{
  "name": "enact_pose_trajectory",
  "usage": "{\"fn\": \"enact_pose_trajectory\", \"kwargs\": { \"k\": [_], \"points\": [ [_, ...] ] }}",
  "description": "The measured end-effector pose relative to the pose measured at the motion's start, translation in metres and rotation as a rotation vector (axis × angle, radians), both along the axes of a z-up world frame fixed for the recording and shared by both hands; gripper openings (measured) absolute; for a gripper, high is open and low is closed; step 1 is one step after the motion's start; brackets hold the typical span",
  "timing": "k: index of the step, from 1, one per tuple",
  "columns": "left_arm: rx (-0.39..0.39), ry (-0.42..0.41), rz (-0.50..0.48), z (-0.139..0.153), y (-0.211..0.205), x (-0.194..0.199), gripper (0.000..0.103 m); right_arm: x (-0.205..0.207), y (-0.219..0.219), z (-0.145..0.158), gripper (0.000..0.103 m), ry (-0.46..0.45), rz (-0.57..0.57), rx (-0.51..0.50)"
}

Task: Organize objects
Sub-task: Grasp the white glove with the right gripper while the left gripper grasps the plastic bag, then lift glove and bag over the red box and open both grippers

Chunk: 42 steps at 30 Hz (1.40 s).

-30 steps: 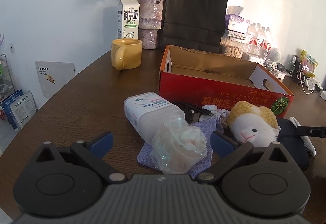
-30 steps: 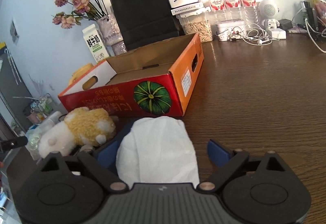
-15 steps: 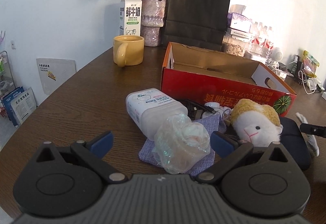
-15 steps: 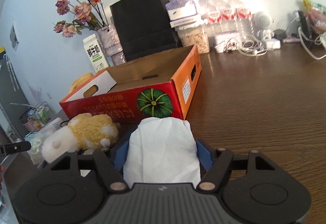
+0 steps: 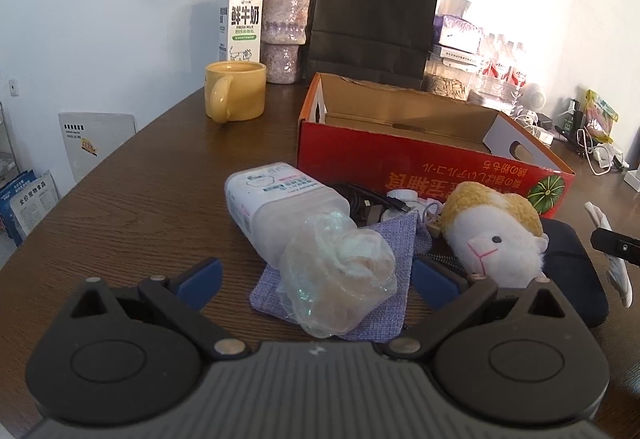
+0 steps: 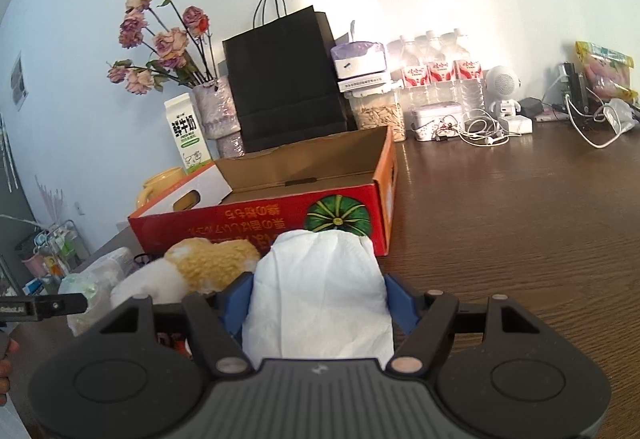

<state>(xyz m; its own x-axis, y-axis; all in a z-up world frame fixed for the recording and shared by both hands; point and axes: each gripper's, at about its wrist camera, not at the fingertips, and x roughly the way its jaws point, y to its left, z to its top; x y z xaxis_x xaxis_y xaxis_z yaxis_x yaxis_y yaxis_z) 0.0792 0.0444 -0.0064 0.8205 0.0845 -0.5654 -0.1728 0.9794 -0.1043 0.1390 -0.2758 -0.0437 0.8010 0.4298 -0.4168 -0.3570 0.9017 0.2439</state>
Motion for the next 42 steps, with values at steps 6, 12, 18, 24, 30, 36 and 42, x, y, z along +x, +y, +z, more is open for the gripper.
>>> {"fn": "enact_pose_trajectory", "kwargs": {
  "k": [6, 12, 18, 24, 30, 36, 42],
  "points": [
    [-0.006, -0.001, 0.011, -0.004, 0.001, 0.005, 0.103, -0.008, 0.015, 0.005, 0.069, -0.015, 0.016, -0.032],
    [-0.026, -0.011, 0.002, -0.007, 0.002, 0.008, 0.099, -0.013, 0.023, 0.008, 0.069, -0.022, 0.023, -0.049],
    [-0.084, -0.014, -0.041, -0.010, 0.006, 0.008, 0.059, -0.017, 0.027, 0.011, 0.069, -0.032, 0.027, -0.058],
    [-0.077, -0.042, -0.069, -0.009, 0.005, 0.000, 0.046, -0.018, 0.031, 0.014, 0.069, -0.037, 0.034, -0.067],
    [-0.071, -0.082, -0.072, 0.000, 0.007, -0.007, 0.046, -0.018, 0.036, 0.018, 0.069, -0.044, 0.038, -0.076],
    [-0.062, -0.127, -0.085, 0.014, 0.004, -0.006, 0.046, -0.015, 0.041, 0.025, 0.069, -0.063, 0.042, -0.083],
    [-0.054, -0.173, -0.124, 0.029, -0.007, 0.007, 0.046, -0.002, 0.054, 0.036, 0.069, -0.093, 0.047, -0.081]
  ]
}}
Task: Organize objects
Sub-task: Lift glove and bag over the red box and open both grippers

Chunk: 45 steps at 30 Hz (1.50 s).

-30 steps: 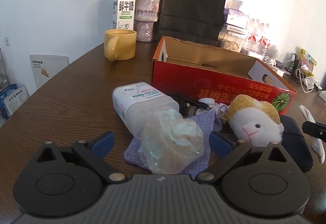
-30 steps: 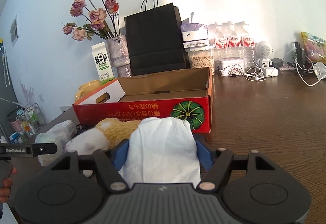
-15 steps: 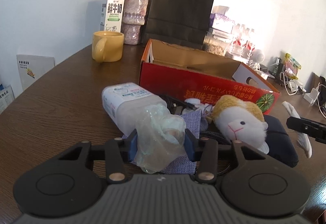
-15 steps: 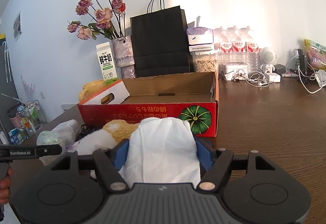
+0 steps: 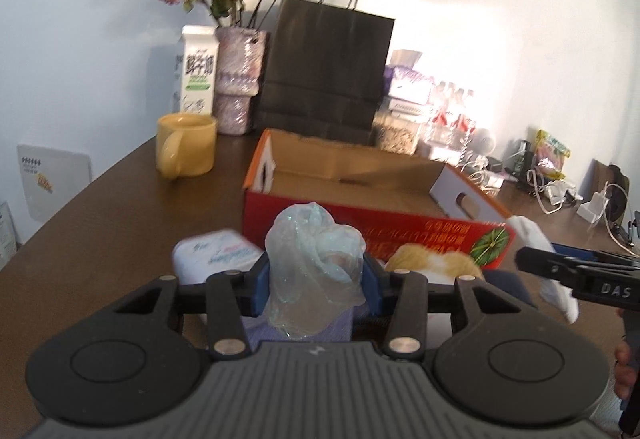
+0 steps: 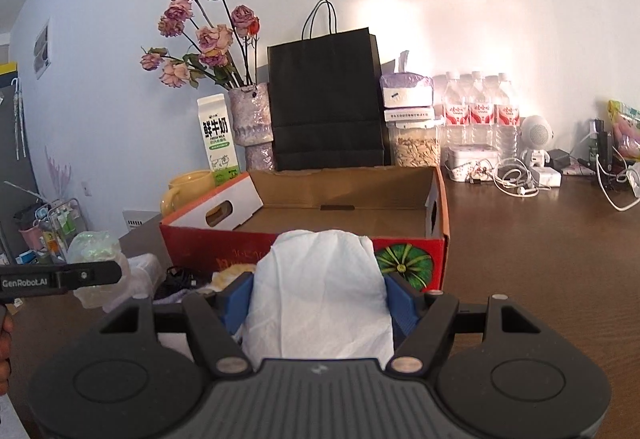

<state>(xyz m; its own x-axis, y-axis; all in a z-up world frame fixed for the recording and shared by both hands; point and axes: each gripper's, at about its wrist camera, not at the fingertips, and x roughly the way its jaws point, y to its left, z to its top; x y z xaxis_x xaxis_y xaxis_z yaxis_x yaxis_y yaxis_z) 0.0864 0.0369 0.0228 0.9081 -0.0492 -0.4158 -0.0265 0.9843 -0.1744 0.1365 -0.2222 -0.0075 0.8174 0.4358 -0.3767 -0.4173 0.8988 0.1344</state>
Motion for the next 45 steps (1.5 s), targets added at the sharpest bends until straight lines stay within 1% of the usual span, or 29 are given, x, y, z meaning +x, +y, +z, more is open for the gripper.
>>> {"fn": "enact_pose_trajectory", "kwargs": {
  "k": [10, 15, 19, 26, 32, 37, 45],
  "points": [
    [0.014, -0.063, -0.039, 0.023, -0.021, 0.040, 0.046, 0.036, 0.027, 0.021, 0.069, -0.062, 0.006, -0.012],
    [0.018, -0.089, -0.046, 0.035, -0.026, 0.067, 0.046, 0.066, 0.039, 0.034, 0.069, -0.091, -0.009, -0.024],
    [0.026, -0.099, -0.037, 0.040, -0.027, 0.091, 0.046, 0.095, 0.047, 0.037, 0.069, -0.086, -0.027, -0.042],
    [0.034, -0.086, -0.002, 0.040, -0.026, 0.141, 0.046, 0.147, 0.051, 0.029, 0.069, -0.056, -0.077, -0.075],
    [0.044, -0.046, 0.046, 0.029, -0.018, 0.182, 0.046, 0.184, 0.043, 0.007, 0.069, 0.012, -0.123, -0.089],
    [0.055, 0.017, 0.035, 0.008, -0.017, 0.195, 0.046, 0.194, 0.039, -0.008, 0.069, 0.063, -0.125, -0.096],
    [0.070, 0.026, 0.040, 0.002, -0.016, 0.195, 0.046, 0.195, 0.038, -0.014, 0.069, 0.081, -0.133, -0.108]
  ]
}}
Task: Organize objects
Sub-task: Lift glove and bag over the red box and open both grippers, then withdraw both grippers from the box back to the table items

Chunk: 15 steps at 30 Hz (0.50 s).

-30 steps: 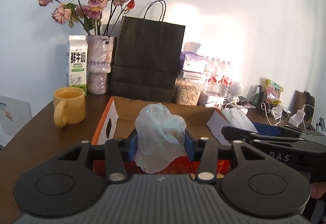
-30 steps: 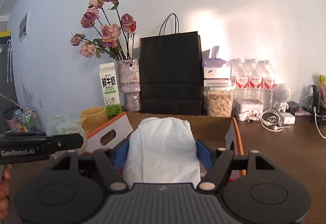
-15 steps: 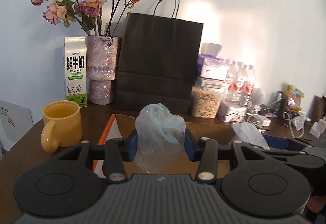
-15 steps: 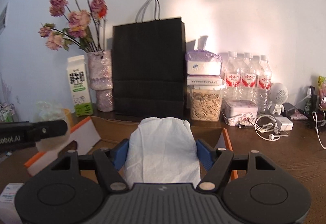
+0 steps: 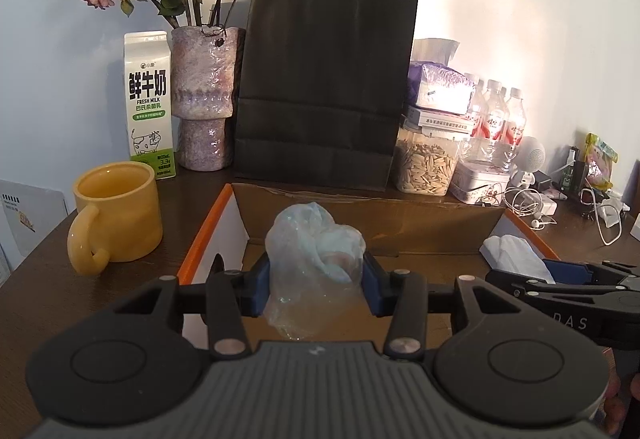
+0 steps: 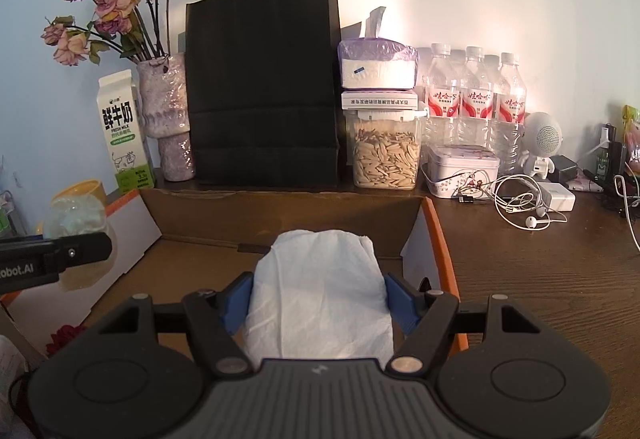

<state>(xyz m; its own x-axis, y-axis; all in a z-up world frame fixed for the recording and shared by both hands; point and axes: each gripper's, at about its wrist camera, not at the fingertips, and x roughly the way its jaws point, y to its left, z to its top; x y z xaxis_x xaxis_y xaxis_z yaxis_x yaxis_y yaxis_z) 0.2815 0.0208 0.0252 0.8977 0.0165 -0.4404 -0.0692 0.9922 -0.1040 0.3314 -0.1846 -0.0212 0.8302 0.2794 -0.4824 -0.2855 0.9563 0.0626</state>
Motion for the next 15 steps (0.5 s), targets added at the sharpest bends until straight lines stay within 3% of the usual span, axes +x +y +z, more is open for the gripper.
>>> {"fn": "enact_pose_trajectory", "kwargs": {
  "k": [1, 3, 5, 7, 9, 15],
  "points": [
    [0.001, 0.000, 0.000, 0.0002, -0.0001, -0.0004, 0.048, -0.0004, -0.0001, 0.0002, 0.070, -0.001, -0.001, -0.001],
    [0.005, 0.006, 0.005, 0.0009, -0.0012, -0.0009, 0.062, -0.0011, -0.0004, 0.0003, 0.072, 0.000, -0.003, -0.004],
    [0.006, -0.007, 0.014, 0.0015, -0.0023, -0.0033, 0.089, -0.0017, -0.0005, 0.0003, 0.086, 0.005, -0.001, -0.005],
    [0.021, -0.023, 0.033, 0.0025, -0.0040, -0.0047, 0.103, -0.0032, -0.0008, 0.0016, 0.093, -0.003, -0.006, -0.007],
    [0.035, -0.023, 0.048, 0.0024, -0.0057, -0.0051, 0.103, -0.0042, -0.0010, 0.0017, 0.103, -0.004, -0.009, -0.007],
    [0.034, -0.008, 0.046, 0.0014, -0.0052, -0.0035, 0.103, -0.0070, 0.0016, 0.0021, 0.103, -0.007, 0.000, -0.015]
  ]
}}
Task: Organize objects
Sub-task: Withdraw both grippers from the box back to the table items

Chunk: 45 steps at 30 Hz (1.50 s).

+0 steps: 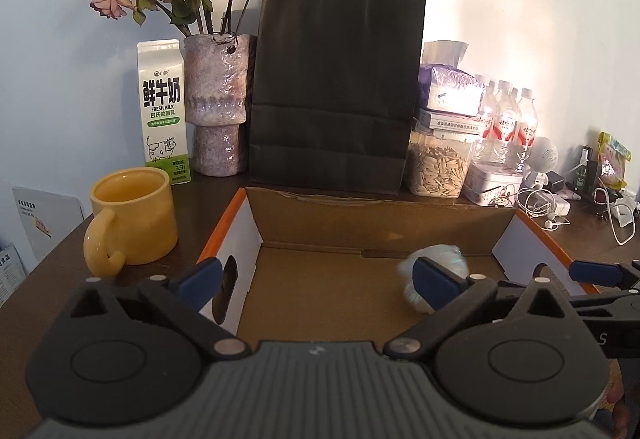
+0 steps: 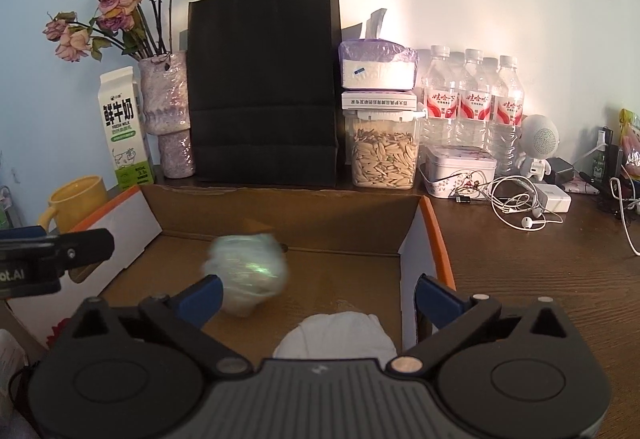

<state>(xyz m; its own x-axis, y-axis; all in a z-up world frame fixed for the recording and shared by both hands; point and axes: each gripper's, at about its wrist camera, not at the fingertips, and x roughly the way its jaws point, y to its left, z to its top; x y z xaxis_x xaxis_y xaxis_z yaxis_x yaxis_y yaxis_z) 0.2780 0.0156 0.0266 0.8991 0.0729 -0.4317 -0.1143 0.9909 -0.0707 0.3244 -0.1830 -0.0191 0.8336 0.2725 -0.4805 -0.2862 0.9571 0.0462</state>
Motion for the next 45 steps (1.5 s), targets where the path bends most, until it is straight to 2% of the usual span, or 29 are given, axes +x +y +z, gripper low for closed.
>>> {"fn": "enact_pose_trajectory", "kwargs": {
  "k": [16, 22, 33, 45],
  "points": [
    [0.001, -0.018, -0.010, 0.005, -0.002, -0.010, 0.103, -0.014, -0.004, 0.011, 0.103, -0.039, 0.002, -0.002],
    [-0.014, -0.055, -0.003, 0.015, 0.002, -0.033, 0.103, -0.034, -0.011, 0.019, 0.103, -0.066, 0.001, -0.002],
    [-0.036, -0.057, -0.019, 0.021, 0.007, -0.080, 0.103, -0.088, -0.025, 0.025, 0.103, -0.086, 0.002, -0.014],
    [-0.016, -0.044, -0.024, 0.019, 0.015, -0.141, 0.103, -0.145, -0.036, 0.012, 0.103, -0.041, 0.017, -0.042]
  ]
}}
